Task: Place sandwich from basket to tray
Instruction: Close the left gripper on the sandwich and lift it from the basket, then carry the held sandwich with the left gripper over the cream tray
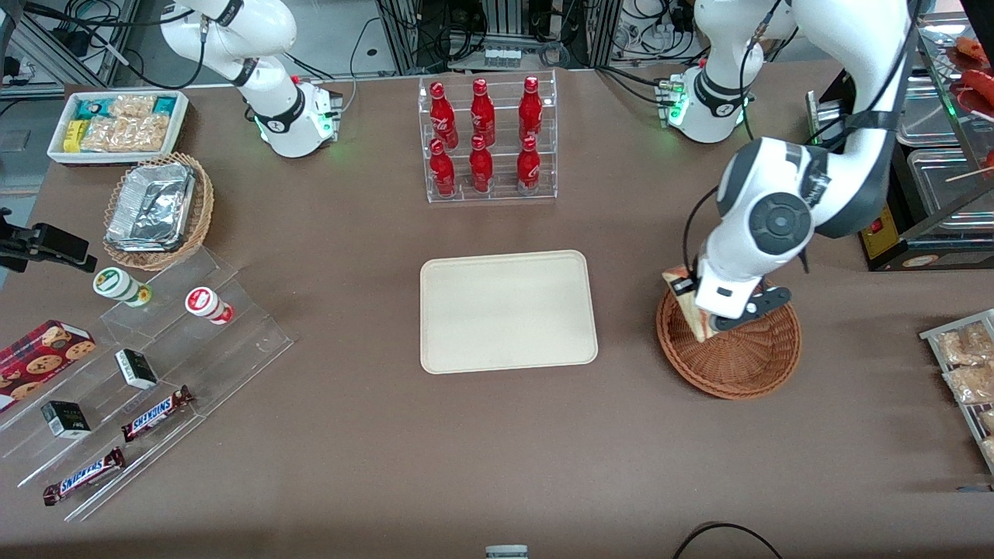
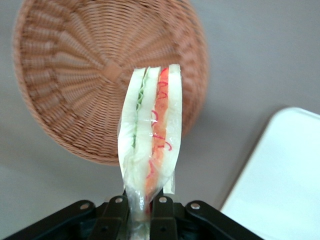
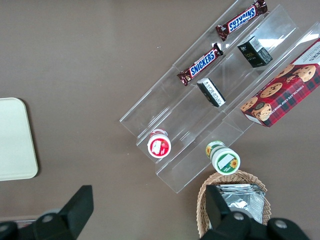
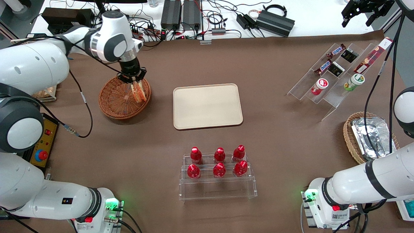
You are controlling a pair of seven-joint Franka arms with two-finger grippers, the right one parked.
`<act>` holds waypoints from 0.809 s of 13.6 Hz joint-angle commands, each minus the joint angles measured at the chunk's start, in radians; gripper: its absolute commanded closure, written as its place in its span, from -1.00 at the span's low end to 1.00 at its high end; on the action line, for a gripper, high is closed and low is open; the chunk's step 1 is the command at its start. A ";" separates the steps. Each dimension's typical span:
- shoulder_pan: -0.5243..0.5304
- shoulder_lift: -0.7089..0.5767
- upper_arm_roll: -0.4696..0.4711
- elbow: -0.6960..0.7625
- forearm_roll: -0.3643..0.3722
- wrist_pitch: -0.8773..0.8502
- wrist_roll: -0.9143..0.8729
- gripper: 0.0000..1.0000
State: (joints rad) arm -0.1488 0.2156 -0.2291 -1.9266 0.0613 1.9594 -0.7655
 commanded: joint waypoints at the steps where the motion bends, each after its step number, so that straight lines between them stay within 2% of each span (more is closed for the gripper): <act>1: -0.078 0.056 0.001 0.081 0.005 -0.028 -0.018 1.00; 4: -0.170 0.129 0.001 0.176 -0.047 -0.028 -0.084 1.00; 11: -0.382 0.393 0.002 0.452 -0.046 -0.013 -0.279 1.00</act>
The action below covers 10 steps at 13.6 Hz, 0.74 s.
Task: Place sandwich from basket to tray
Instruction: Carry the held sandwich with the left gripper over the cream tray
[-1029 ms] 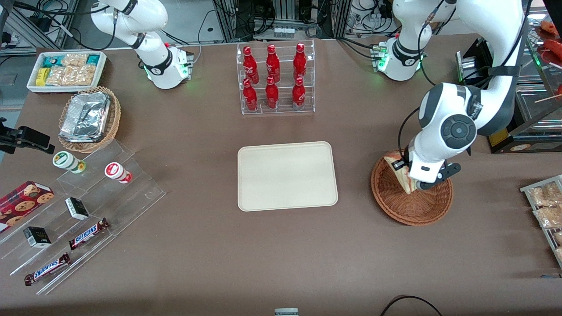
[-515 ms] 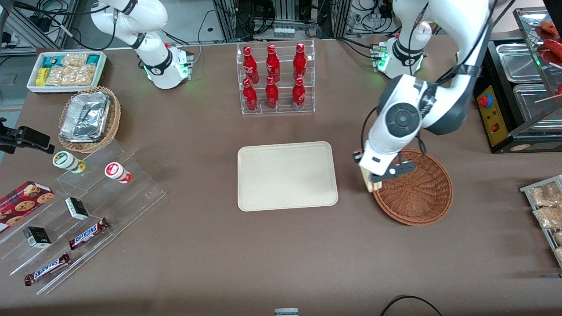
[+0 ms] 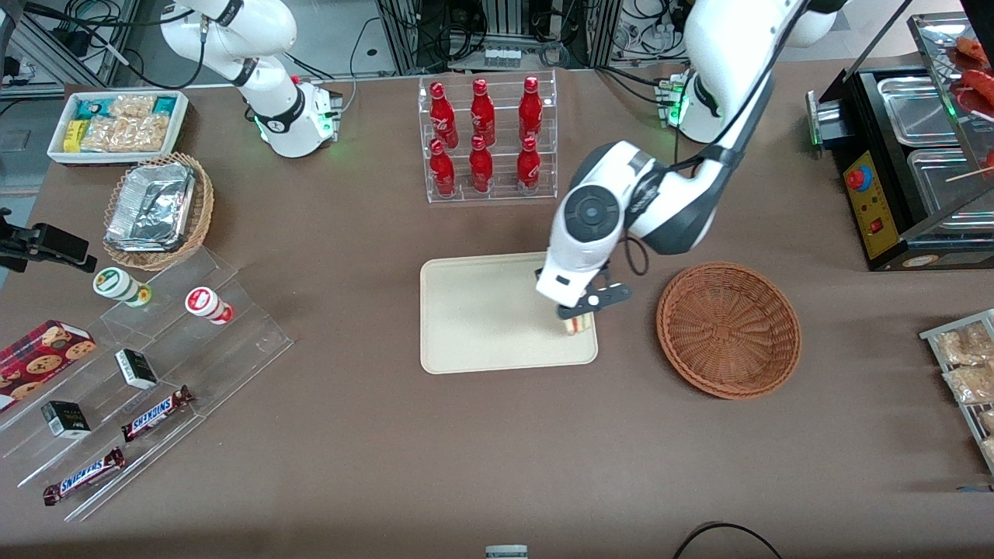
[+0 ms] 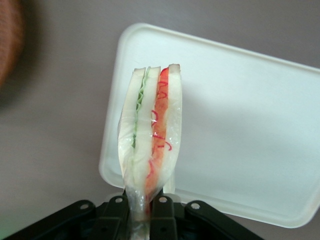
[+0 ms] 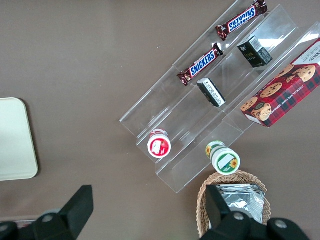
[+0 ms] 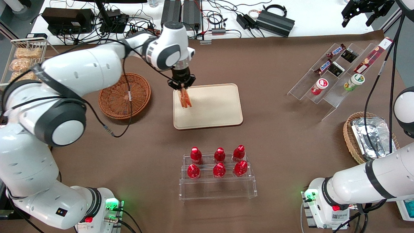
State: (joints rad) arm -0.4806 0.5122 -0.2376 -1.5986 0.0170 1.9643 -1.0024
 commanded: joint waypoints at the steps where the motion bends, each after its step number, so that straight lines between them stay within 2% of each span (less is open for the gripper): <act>1: -0.071 0.138 0.011 0.165 0.000 -0.005 -0.054 1.00; 5: -0.163 0.222 0.020 0.218 0.023 0.096 -0.110 1.00; 7: -0.182 0.276 0.021 0.271 0.092 0.090 -0.162 1.00; 10: -0.200 0.293 0.021 0.284 0.110 0.074 -0.179 1.00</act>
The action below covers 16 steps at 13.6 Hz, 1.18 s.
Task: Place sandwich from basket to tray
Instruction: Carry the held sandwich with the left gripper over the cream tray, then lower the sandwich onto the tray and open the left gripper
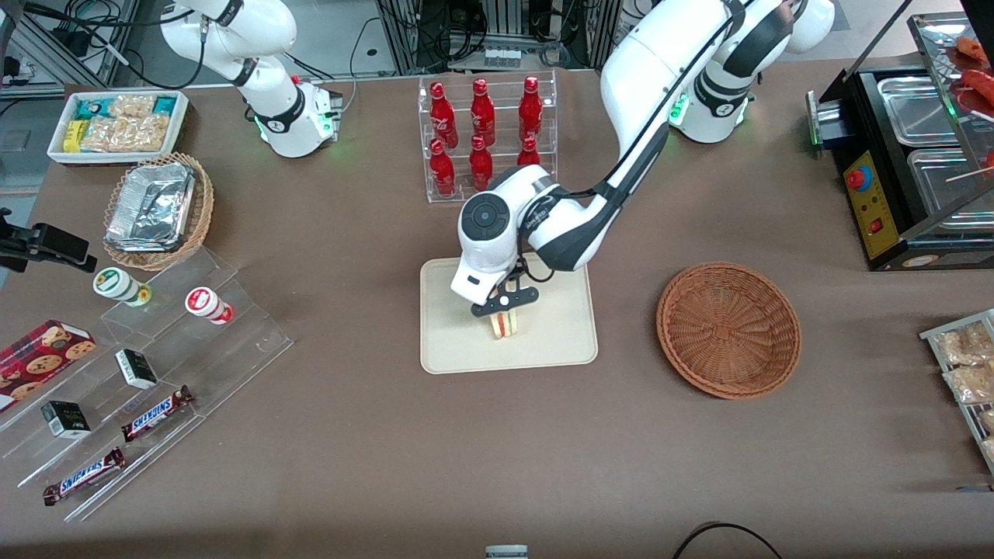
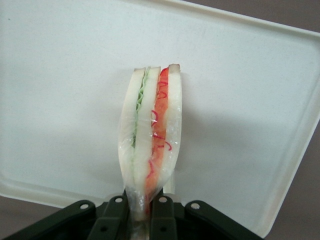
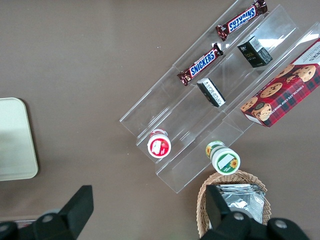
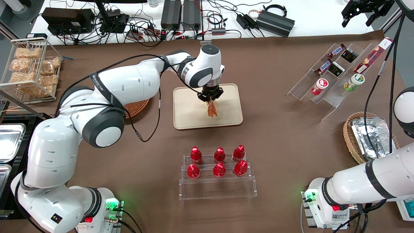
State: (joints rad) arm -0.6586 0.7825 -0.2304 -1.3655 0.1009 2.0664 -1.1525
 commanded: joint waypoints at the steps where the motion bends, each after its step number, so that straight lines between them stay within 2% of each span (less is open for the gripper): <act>1: -0.022 0.023 0.016 0.052 0.026 -0.049 -0.027 1.00; 4: -0.021 0.023 0.016 0.069 0.031 -0.098 -0.006 1.00; 6: -0.018 0.026 0.016 0.071 0.060 -0.100 0.019 1.00; 12: -0.013 0.052 0.016 0.071 0.063 -0.086 0.014 1.00; 13: -0.012 0.060 0.016 0.071 0.063 -0.086 0.005 0.58; 14: -0.012 0.057 0.016 0.072 0.062 -0.086 0.002 -0.98; 16: -0.012 0.044 0.016 0.112 0.053 -0.106 -0.004 -1.00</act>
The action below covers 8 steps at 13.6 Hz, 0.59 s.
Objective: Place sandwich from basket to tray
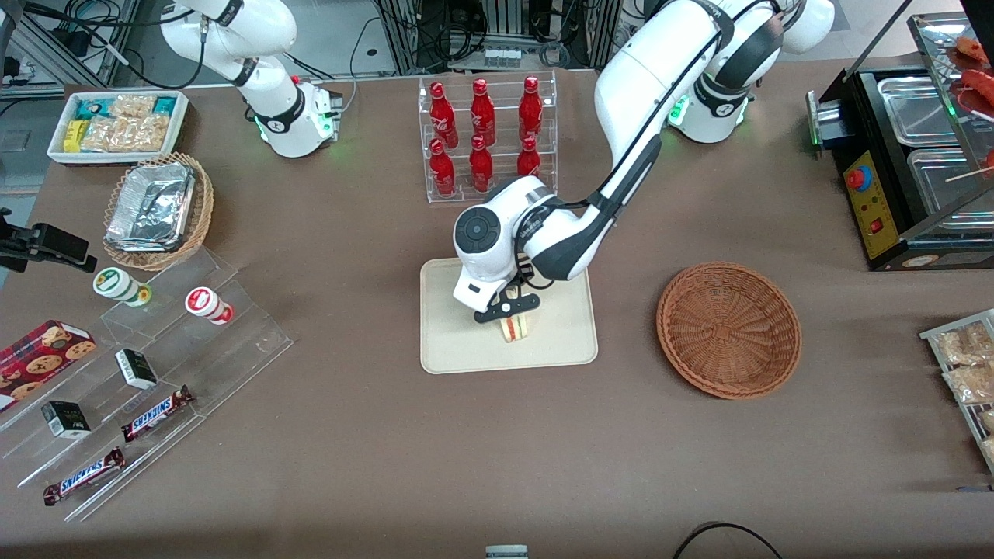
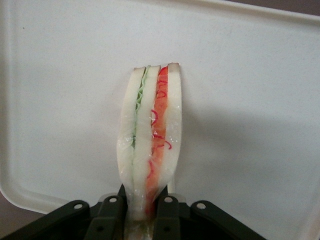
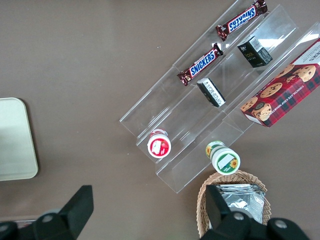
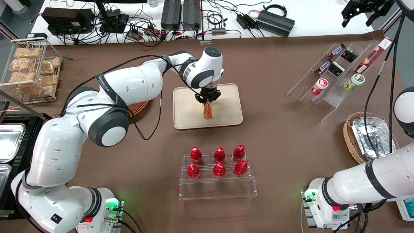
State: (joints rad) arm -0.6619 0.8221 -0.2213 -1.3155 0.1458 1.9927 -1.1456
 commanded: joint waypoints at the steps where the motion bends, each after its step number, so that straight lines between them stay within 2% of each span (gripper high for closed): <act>1: -0.008 -0.001 0.005 0.077 0.008 -0.057 -0.014 -1.00; 8: -0.007 -0.138 0.003 0.094 0.006 -0.204 0.017 -1.00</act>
State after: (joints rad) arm -0.6621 0.7347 -0.2238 -1.2098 0.1458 1.8429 -1.1435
